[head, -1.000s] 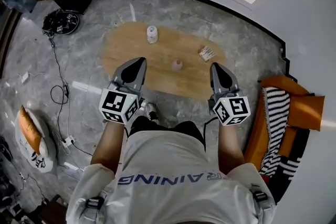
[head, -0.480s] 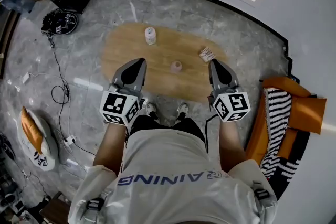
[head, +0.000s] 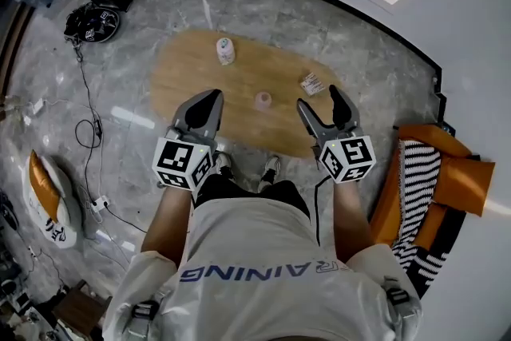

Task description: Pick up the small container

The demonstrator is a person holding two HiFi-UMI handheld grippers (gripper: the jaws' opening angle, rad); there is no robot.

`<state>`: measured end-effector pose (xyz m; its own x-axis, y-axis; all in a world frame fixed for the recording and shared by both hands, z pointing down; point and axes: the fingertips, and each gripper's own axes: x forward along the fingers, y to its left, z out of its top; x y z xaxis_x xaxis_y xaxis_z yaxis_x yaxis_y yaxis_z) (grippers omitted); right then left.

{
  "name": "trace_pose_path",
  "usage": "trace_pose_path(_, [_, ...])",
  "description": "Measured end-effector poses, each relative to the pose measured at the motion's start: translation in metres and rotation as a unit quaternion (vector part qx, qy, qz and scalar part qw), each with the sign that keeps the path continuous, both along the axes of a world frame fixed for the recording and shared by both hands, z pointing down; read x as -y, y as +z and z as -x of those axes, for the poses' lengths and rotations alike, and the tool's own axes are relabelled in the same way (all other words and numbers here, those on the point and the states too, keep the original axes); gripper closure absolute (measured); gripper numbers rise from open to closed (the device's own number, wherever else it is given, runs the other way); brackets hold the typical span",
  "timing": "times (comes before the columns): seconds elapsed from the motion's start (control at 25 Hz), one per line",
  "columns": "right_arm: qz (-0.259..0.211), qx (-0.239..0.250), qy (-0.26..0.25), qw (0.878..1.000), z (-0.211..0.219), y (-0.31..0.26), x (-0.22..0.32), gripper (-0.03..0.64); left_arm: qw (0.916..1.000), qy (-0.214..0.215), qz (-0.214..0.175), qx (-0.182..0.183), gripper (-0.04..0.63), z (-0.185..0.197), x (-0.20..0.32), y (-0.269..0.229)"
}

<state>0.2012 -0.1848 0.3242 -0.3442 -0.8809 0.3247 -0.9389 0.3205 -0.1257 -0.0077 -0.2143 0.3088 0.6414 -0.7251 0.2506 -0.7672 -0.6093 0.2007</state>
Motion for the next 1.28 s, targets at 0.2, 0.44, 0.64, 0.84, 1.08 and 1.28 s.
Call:
trace_pose_path(0.2, [0.016,-0.015,-0.027,0.999,0.003,0.015,0.002,0.092,1.0,-0.002,0.005,0.0,0.594,-0.007,0.003,0.005])
trace_pose_path(0.44, [0.034,-0.016,-0.038,0.999,0.006,0.034,0.004,0.08,0.9999,-0.002,0.011,0.003,0.594,-0.011,0.003,0.011])
trace_pose_path(0.64, [0.063,-0.022,-0.054,0.996,0.012,0.066,0.009,0.078,0.9996,-0.006,0.025,0.008,0.594,-0.012,0.004,0.023])
trace_pose_path(0.84, [0.097,-0.028,-0.072,0.992,0.024,0.115,0.021,0.08,0.9989,-0.014,0.041,0.016,0.594,-0.008,0.011,0.044])
trace_pose_path(1.08, [0.145,-0.046,-0.089,0.984,0.033,0.195,0.034,0.08,0.9981,-0.021,0.054,0.017,0.594,-0.009,0.022,0.069])
trace_pose_path(1.28, [0.189,-0.05,-0.092,0.976,0.037,0.27,0.042,0.078,0.997,-0.029,0.066,0.026,0.594,-0.005,0.029,0.099])
